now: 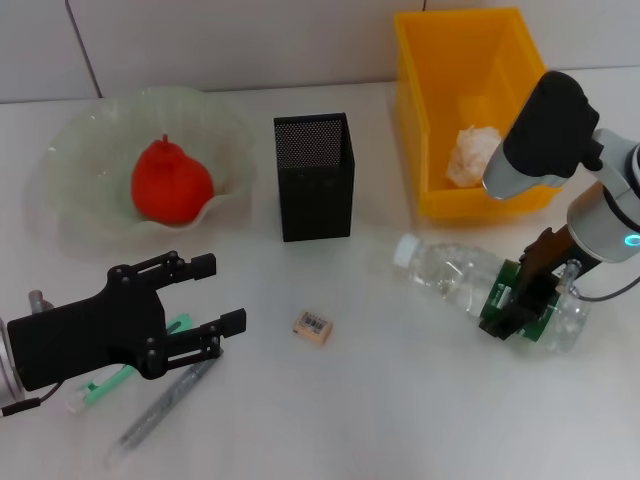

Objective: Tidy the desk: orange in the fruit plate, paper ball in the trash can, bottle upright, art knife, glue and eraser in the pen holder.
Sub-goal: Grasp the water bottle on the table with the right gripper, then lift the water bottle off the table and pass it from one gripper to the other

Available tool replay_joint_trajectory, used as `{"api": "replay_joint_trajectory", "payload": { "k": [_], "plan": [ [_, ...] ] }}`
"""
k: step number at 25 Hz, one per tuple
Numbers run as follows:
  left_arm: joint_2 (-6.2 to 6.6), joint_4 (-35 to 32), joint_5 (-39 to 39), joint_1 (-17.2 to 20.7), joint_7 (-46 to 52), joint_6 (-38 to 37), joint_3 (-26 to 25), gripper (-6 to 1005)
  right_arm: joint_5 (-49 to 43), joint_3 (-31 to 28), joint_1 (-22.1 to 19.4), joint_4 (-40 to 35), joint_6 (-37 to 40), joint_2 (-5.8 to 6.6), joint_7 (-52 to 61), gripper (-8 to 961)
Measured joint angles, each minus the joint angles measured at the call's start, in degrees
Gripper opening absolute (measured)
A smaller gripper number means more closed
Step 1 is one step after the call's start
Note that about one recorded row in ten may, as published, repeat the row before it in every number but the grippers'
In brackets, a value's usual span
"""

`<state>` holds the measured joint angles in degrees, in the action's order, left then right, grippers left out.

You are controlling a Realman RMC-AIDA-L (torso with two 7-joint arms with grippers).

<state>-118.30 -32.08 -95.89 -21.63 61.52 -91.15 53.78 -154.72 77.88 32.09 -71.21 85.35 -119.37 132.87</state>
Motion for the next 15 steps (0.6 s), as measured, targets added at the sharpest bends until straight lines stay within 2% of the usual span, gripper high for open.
{"api": "replay_joint_trajectory", "payload": {
  "k": [15],
  "plan": [
    [0.0,-0.21,0.02,-0.24,0.0,-0.04,-0.08,752,10.14,-2.9,-4.72,-5.84,0.29,0.18,-5.07,760]
  ]
}}
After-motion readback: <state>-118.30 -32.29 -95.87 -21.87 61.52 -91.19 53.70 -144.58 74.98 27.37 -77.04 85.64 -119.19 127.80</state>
